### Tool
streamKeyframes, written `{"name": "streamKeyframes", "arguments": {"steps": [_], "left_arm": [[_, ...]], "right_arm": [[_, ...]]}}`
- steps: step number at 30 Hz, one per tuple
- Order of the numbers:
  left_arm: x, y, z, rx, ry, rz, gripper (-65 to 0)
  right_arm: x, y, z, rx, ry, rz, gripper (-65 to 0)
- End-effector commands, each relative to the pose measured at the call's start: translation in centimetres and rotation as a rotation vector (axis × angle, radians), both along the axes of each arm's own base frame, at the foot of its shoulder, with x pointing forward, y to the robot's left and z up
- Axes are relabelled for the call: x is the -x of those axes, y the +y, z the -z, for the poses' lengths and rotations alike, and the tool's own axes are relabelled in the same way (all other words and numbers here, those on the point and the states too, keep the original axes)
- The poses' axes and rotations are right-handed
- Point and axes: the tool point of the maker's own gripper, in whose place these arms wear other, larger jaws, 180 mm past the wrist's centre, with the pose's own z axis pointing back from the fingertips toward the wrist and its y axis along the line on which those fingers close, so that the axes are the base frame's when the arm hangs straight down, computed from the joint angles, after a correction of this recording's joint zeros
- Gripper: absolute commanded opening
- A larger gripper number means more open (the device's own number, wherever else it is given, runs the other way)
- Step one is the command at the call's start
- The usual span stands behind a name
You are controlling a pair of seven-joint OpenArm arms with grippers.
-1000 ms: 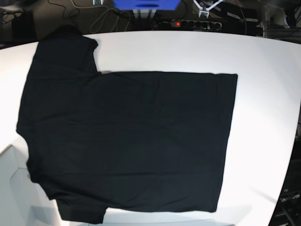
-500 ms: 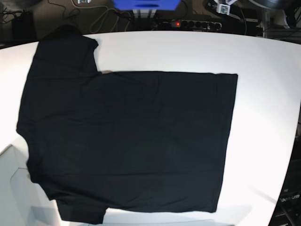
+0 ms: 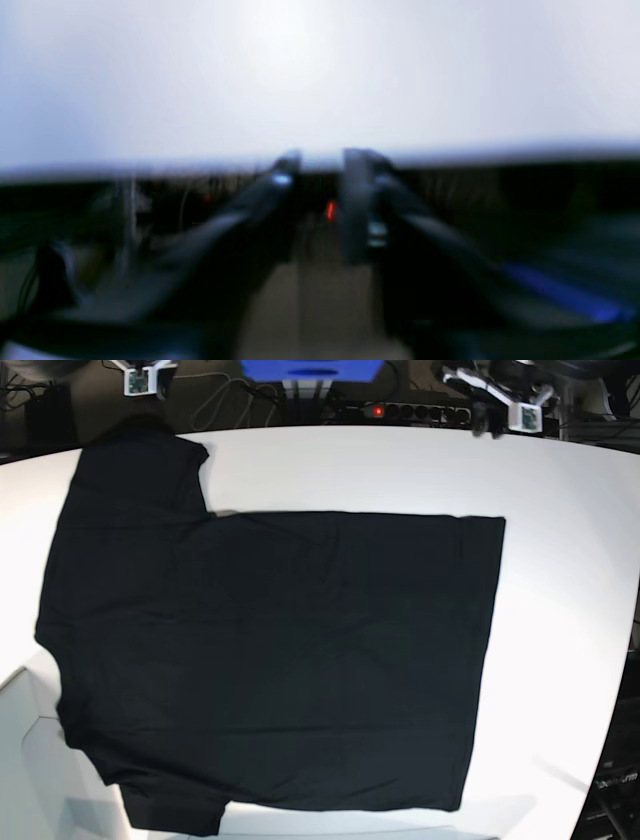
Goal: Fold the T-shirt properly
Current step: 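Lower both grippers onto the shirt edge corners and pinch them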
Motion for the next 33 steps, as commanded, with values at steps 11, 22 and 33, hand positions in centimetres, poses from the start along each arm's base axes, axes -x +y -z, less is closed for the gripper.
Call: {"name": "streamKeyframes", "arguments": {"steps": [11, 22, 33], "left_arm": [[-9.5, 3.2, -2.9, 0.031, -0.226, -0.128, -28.0], [-13.9, 4.3, 1.1, 0.135, -0.173, -0.277, -23.2], [-13.7, 3.4, 5.0, 0.155, -0.08, -0.271, -23.3]], "right_arm": [[-4.6, -1.3, -1.3, 0.036, -0.142, 0.005, -35.4], [-6.1, -1.4, -1.5, 0.038, -0.18, 0.006, -35.4], [-7.3, -1.4, -1.7, 0.039, -0.21, 0.006, -35.4]]}}
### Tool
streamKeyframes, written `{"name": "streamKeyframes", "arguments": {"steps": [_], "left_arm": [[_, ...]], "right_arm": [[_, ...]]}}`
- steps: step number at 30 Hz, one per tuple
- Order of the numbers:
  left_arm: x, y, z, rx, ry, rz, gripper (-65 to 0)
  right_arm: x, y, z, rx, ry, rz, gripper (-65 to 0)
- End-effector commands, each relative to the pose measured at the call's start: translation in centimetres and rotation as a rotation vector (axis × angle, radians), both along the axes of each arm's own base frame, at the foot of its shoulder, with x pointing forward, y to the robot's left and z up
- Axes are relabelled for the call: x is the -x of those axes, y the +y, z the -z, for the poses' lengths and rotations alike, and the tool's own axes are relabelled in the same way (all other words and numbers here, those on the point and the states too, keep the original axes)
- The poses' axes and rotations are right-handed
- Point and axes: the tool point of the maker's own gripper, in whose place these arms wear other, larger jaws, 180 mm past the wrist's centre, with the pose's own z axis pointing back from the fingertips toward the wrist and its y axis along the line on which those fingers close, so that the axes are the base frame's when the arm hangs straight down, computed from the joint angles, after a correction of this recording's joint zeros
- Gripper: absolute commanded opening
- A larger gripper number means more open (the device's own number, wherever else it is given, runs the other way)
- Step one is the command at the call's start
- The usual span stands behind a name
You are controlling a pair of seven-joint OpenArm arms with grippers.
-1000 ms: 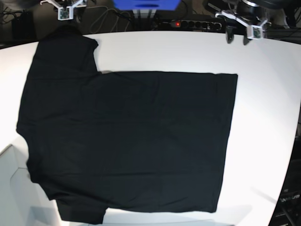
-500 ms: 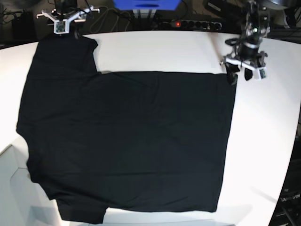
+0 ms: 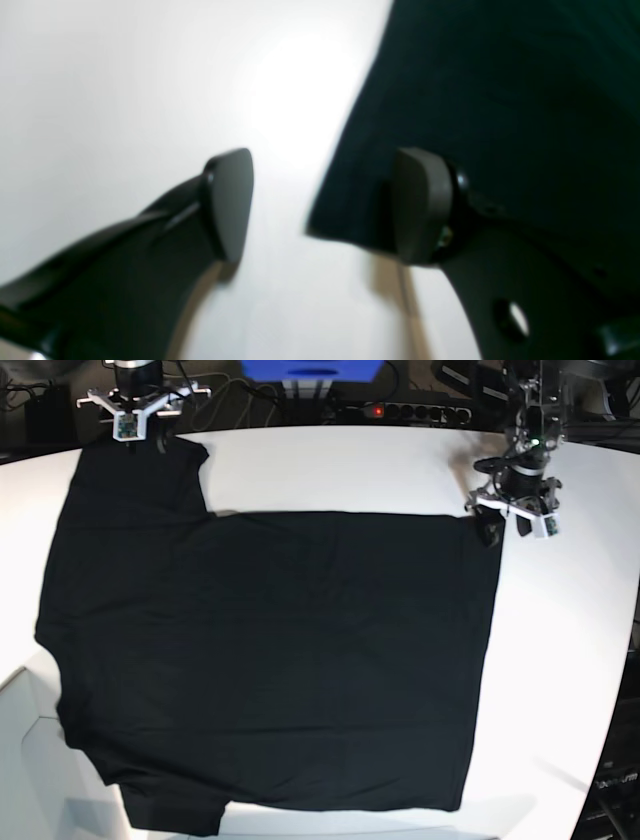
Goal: Fold the T-shirt properly
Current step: 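Lower both grippers onto the shirt edge corners and pinch them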
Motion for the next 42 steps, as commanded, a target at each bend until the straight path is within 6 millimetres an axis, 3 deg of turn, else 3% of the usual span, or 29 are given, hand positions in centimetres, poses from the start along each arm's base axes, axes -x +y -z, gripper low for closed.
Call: {"name": "streamKeyframes", "arguments": {"steps": [1, 5, 11, 14, 18, 23, 28, 38, 42], "left_arm": [[0.5, -0.6, 0.6, 0.021, 0.036, 0.016, -23.4], [1.1, -1.9, 1.3, 0.038, 0.059, 0.046, -25.6], [2.6, -2.2, 2.1, 0.046, 0.096, 0.044, -41.6], [2.6, -2.2, 2.1, 0.046, 0.095, 0.045, -50.2], [2.4, -2.2, 1.7, 0.048, 0.086, 0.045, -64.7], [2.5, -1.9, 1.7, 0.044, 0.086, 0.041, -65.0], [2.5, -1.8, 1.7, 0.042, 0.085, 0.041, -65.0], [2.1, -1.8, 1.5, 0.039, 0.076, 0.042, -65.0], [2.1, -1.8, 1.5, 0.037, 0.077, 0.041, -65.0]], "right_arm": [[-0.5, -0.1, -0.8, 0.008, -0.032, -0.008, -35.4], [-0.6, -0.1, -0.8, 0.008, -0.037, -0.008, -35.4], [-1.2, -0.4, -0.3, 0.014, -0.009, -0.008, -35.2], [-1.5, -1.9, -0.3, 0.049, 0.005, 0.013, -34.9], [-2.4, -4.0, -0.9, 0.096, -0.019, 0.048, -29.8], [-4.2, -6.8, -2.2, 0.152, -0.083, 0.105, -23.9], [-5.0, -8.6, -2.0, 0.18, -0.098, 0.142, -23.4], [-4.8, -11.4, 2.5, 0.132, 0.035, 0.141, -23.8], [-5.3, -12.0, 2.8, 0.118, 0.049, 0.133, -23.8]]}}
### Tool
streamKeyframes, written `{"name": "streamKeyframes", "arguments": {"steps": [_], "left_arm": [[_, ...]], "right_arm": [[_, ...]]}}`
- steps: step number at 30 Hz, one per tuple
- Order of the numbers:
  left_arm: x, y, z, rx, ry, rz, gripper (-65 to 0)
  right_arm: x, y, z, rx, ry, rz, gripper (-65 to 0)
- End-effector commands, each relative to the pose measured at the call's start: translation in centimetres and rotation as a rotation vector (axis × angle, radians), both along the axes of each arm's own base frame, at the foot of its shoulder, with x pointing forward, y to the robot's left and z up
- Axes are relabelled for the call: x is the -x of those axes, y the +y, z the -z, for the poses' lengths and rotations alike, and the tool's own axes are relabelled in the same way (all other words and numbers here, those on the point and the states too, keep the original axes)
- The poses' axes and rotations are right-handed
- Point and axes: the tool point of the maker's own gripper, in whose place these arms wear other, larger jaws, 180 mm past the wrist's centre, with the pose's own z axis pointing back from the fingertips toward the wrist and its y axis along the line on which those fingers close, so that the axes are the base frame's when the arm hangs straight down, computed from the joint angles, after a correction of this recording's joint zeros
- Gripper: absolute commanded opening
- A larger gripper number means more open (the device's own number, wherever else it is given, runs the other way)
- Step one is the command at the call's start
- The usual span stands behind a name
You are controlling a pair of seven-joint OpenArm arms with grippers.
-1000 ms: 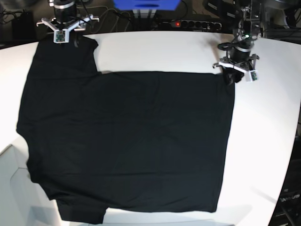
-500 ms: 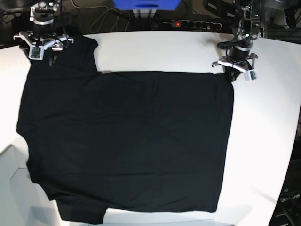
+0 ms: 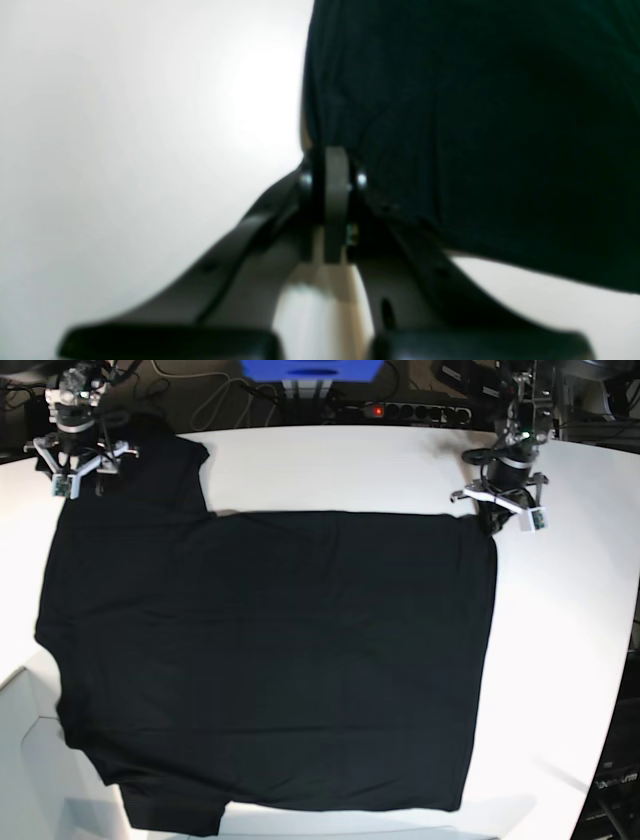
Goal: Fold the T-shirt properly
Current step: 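Lower both grippers onto the shirt edge corners and pinch them, then drag the pinched shirt edge toward the robot with both grippers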
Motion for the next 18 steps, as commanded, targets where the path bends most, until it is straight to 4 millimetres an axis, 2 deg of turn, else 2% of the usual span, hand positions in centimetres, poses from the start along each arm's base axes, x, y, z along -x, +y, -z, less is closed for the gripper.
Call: {"name": "streamKeyframes", "arguments": {"steps": [1, 14, 18], "left_arm": [[0.8, 0.1, 0.7, -0.003, 0.057, 0.009, -65.0], [1.2, 0.2, 0.9, -0.005, 0.066, 0.004, -65.0], [1.2, 0.2, 0.9, -0.006, 0.066, 0.003, -65.0]], "right_arm": [[-0.4, -0.3, -0.7, 0.012, -0.018, -0.014, -23.8], [1.1, -0.4, 2.4, -0.034, 0.078, 0.014, -24.0], [1.1, 0.7, 3.1, -0.07, 0.105, -0.069, -26.6]]}}
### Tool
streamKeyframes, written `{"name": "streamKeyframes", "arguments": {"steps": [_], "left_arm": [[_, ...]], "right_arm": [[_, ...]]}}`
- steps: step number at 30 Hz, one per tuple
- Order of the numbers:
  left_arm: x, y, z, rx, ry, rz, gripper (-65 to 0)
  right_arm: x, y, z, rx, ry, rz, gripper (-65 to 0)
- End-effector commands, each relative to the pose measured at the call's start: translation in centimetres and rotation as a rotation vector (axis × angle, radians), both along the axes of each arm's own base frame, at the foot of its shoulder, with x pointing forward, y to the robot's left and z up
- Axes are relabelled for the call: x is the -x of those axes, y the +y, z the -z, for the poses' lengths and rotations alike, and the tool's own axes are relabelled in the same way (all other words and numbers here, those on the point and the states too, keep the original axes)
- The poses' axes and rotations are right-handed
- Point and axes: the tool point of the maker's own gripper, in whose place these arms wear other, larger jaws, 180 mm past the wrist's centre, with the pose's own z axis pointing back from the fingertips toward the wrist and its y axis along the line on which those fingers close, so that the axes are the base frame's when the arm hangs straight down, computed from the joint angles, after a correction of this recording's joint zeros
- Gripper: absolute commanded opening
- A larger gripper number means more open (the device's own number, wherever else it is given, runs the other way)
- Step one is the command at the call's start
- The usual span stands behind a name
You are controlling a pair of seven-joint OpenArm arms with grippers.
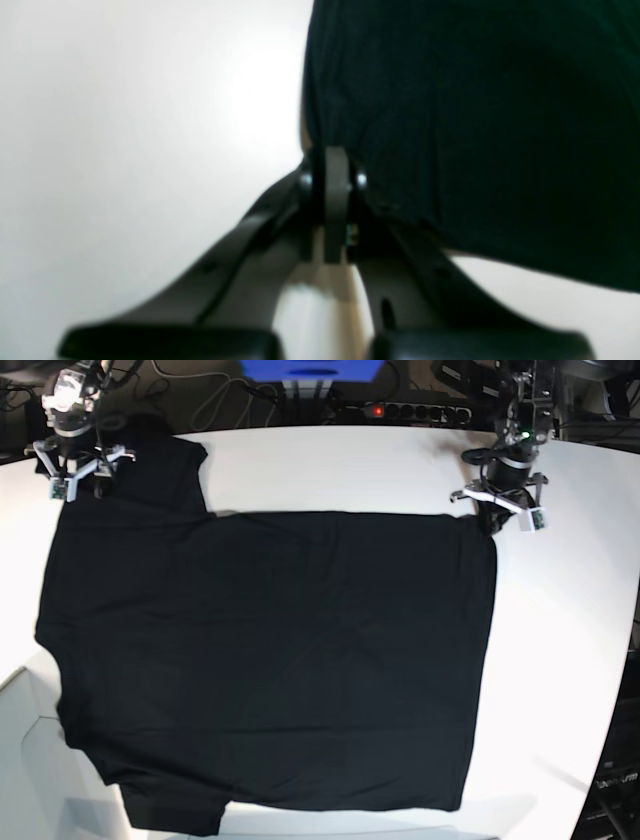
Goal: Fold the T-shirt properly
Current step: 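Drag the pinched shirt edge toward the robot with both grippers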
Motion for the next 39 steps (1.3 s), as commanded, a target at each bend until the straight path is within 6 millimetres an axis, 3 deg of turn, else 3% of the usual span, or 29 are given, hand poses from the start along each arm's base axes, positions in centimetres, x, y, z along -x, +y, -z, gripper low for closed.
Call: {"name": "streamKeyframes", "arguments": {"steps": [1, 9, 13, 16, 20, 29, 35, 39], "left_arm": [[1.1, 0.2, 0.8, -0.005, 0.065, 0.004, -65.0], [0.4, -0.3, -0.3, -0.003, 0.031, 0.016, -65.0], [0.2, -0.5, -0.6, -0.003, 0.02, 0.021, -65.0], [0.5, -0.5, -0.7, -0.003, 0.023, 0.023, -65.0], [-0.1, 1.0, -2.1, -0.024, -0.016, -0.015, -65.0], [1.2, 1.4, -1.7, -0.029, 0.01, -0.026, -65.0], [1.2, 1.4, -1.7, -0.03, 0.011, -0.024, -65.0], [1.1, 1.4, -1.7, -0.031, 0.01, -0.023, -65.0]], "right_arm": [[1.2, 1.1, 1.2, -0.026, 0.083, -0.065, -28.9], [1.2, 1.7, 1.3, -0.043, 0.088, -0.094, -46.6], [1.0, 1.6, 1.0, -0.037, 0.08, -0.094, -64.4], [0.7, 1.3, 0.6, -0.026, 0.071, -0.098, -65.0], [-0.2, 1.5, -1.2, 0.001, 0.028, -0.116, -65.0], [-2.3, 1.4, -5.3, 0.069, -0.074, -0.142, -65.0], [-1.2, -1.1, -4.6, 0.094, 0.05, -0.059, -65.0], [-0.6, -2.4, -5.0, 0.037, 0.044, 0.021, -56.2]]}}
